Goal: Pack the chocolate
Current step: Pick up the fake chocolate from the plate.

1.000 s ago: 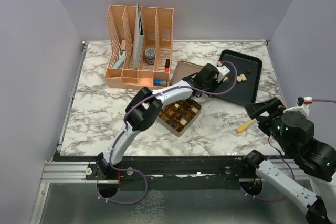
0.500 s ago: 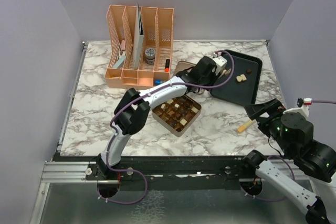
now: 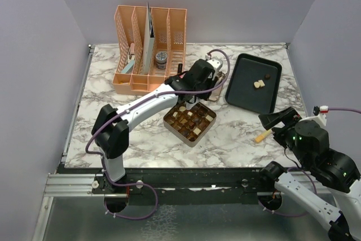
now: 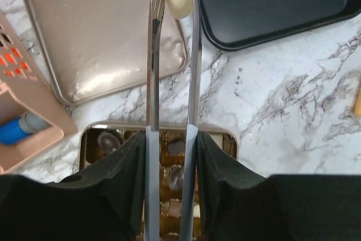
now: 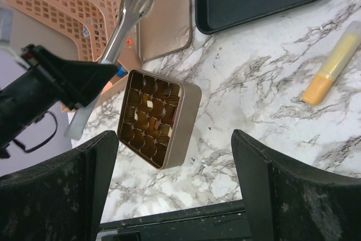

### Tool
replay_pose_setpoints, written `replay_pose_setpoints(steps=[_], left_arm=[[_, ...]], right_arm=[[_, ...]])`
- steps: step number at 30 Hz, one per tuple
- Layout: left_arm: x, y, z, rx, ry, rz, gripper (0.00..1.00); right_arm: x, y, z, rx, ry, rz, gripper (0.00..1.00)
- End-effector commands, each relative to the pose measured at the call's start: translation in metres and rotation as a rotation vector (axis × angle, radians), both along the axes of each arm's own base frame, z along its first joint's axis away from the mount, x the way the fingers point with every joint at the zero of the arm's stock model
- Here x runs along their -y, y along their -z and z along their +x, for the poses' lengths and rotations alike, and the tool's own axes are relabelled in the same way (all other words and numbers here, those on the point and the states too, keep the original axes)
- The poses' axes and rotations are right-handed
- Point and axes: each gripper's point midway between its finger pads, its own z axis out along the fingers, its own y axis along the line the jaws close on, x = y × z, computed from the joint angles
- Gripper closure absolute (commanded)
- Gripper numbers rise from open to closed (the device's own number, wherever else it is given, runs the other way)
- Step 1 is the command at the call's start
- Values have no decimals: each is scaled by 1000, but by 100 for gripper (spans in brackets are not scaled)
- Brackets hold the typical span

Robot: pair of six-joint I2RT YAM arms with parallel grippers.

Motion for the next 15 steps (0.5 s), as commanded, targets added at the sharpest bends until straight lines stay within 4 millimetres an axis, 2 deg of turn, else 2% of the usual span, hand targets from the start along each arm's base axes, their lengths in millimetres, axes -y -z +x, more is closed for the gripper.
replay_pose_setpoints(steps=[1,8,11,15], left_arm=[[-33,-20,-25,-20,-61,-11,70],[-86,-5,-70,-131,-121,69,69],[-110,-8,-83,-137,-161,91,69],[-128,-16,-97,-148,-184,90,68]], right_arm=[[0,5,2,1,12,11,14],[-2,7,6,-12,7,-22,14],[-4,10,8,-17,6,-23,14],[-8,13,10,-22,-4,-22,14]])
